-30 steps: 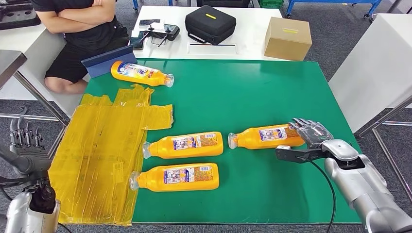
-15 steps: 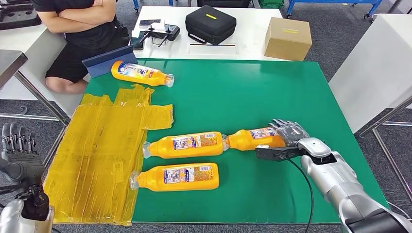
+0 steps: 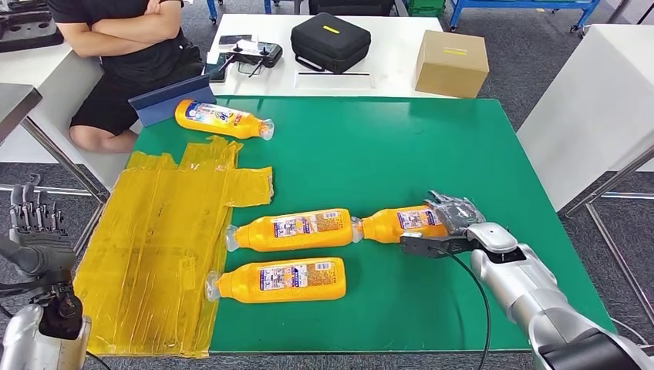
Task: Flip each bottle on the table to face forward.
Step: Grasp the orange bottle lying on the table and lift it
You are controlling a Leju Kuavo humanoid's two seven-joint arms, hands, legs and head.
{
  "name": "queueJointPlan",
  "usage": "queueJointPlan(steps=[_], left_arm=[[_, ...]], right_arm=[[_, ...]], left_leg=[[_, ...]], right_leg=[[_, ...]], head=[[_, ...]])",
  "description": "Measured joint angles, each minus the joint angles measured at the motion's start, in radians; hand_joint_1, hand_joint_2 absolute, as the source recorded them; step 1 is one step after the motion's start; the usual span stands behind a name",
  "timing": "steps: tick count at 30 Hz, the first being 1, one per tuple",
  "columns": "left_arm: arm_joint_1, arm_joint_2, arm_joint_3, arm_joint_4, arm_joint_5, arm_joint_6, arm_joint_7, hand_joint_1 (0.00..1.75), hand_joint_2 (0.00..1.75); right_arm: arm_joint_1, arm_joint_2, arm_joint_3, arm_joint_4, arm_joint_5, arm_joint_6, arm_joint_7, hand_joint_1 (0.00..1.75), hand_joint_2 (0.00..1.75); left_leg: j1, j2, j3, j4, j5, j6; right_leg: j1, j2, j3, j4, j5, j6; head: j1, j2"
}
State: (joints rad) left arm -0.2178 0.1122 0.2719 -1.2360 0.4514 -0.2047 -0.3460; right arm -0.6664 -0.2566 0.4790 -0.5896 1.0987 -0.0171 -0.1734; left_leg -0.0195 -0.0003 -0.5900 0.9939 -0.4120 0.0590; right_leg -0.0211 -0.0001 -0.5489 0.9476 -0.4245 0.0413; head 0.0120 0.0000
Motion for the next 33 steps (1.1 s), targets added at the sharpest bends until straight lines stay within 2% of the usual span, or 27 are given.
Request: queueJointPlan(steps=[14,27,33], left_arm=[[0.015,-0.002,0.0,-0.002,-0.001,0.006,-0.001,0.0,0.0],[0.014,-0.002,0.001,-0.002,-0.001,0.007,-0.003,0.0,0.0],[0.028,-0.002,0.015,-0.009,0.002,0.007,-0.006,0.0,0.0]], right_arm=[[-0.031,0.04,-0.001,0.048,0.036,0.003,0.021,1.75,1.75],[-0.042,0.041,-0.001,0.064,0.042,0.003,0.014,1.75,1.75],[-0.043,0.025,-0.015,0.033,0.019,0.019,-0.019,1.75,1.75]], left_leg=[[0.001,0.001,0.003,0.0,0.001,-0.001],[0.001,0.001,0.003,0.0,0.001,-0.001],[0.001,0.001,0.002,0.0,0.002,-0.001]], right_leg=[[0.002,0.001,0.002,0.0,0.001,-0.001],[0.002,0.001,0.003,0.0,0.001,-0.001],[0.001,0.001,0.002,0.0,0.002,-0.001]], head=[[0.0,0.0],[0.0,0.0],[0.0,0.0]])
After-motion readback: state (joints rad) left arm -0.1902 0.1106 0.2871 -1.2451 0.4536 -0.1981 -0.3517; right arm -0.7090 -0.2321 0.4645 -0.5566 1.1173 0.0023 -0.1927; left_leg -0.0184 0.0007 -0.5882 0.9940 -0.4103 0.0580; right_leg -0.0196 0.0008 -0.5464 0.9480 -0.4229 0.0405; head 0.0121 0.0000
